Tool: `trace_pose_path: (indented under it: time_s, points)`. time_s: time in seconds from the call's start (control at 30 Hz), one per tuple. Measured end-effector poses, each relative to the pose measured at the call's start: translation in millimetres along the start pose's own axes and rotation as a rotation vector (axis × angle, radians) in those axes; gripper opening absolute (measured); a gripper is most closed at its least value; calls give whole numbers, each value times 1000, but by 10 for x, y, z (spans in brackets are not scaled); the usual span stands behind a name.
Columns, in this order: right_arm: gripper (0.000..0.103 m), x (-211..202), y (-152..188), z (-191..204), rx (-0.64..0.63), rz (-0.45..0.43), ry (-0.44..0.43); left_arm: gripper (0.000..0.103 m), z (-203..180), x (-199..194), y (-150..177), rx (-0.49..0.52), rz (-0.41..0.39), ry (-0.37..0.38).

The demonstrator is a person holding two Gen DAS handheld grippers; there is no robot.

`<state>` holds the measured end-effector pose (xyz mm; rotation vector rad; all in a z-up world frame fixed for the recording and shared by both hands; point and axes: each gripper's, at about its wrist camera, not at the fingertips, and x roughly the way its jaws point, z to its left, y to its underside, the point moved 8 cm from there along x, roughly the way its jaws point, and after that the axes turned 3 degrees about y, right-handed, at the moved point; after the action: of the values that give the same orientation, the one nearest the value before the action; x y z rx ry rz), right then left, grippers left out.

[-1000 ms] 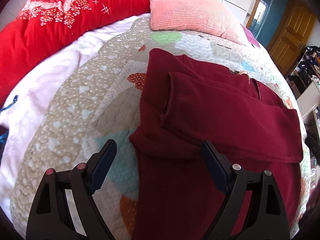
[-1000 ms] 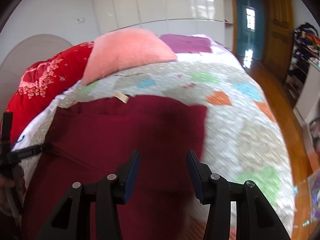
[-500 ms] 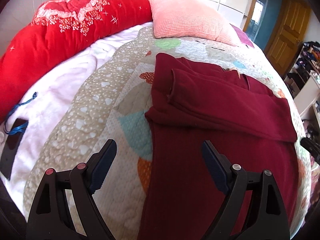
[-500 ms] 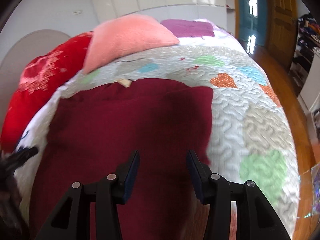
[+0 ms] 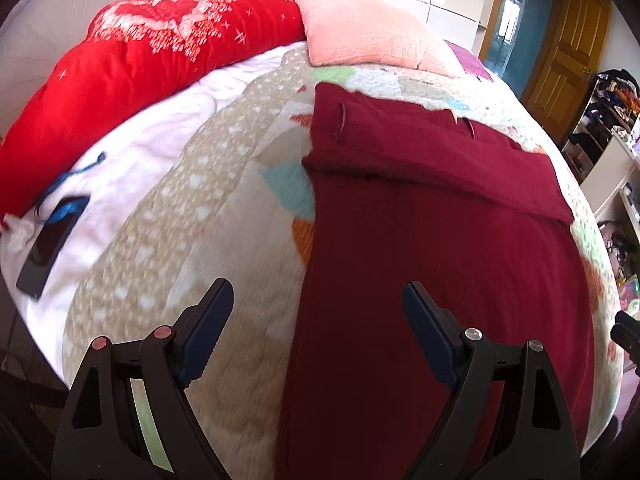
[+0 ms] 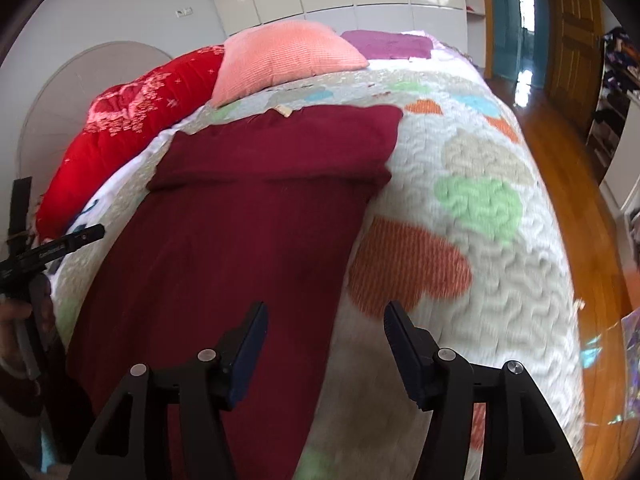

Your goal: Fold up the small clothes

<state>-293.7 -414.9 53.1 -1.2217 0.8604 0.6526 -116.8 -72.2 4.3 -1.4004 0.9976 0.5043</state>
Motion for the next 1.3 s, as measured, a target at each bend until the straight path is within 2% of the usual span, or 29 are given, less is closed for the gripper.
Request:
trace_pose_path:
  time_s: [0.17,0.4,0.6,0.8,1.0,1.2,1.3]
  points:
    - [60,-105,354,52,30,31,-81,87,146,-123,314,-20,30,7]
    - [60,-170,732,38,74,70,-132,87,290,-154,703,-35,90,0]
    - [61,-181,873,205,25,97,-168,87,349,-140,894,-42,121,-1]
    - [62,-104,947,345,27,119,-199,87,365,-137,945,-34,129,2]
    - [64,-102,989,394,23,123,-209,87,312,-138,998,-49,147,39]
    - [64,-109,999,425,11,128,-208,87,161,-144,1099,-31,179,83]
    - [65,-108,1027,423,8,128,-218,87,115,-129,1133,15,178,59]
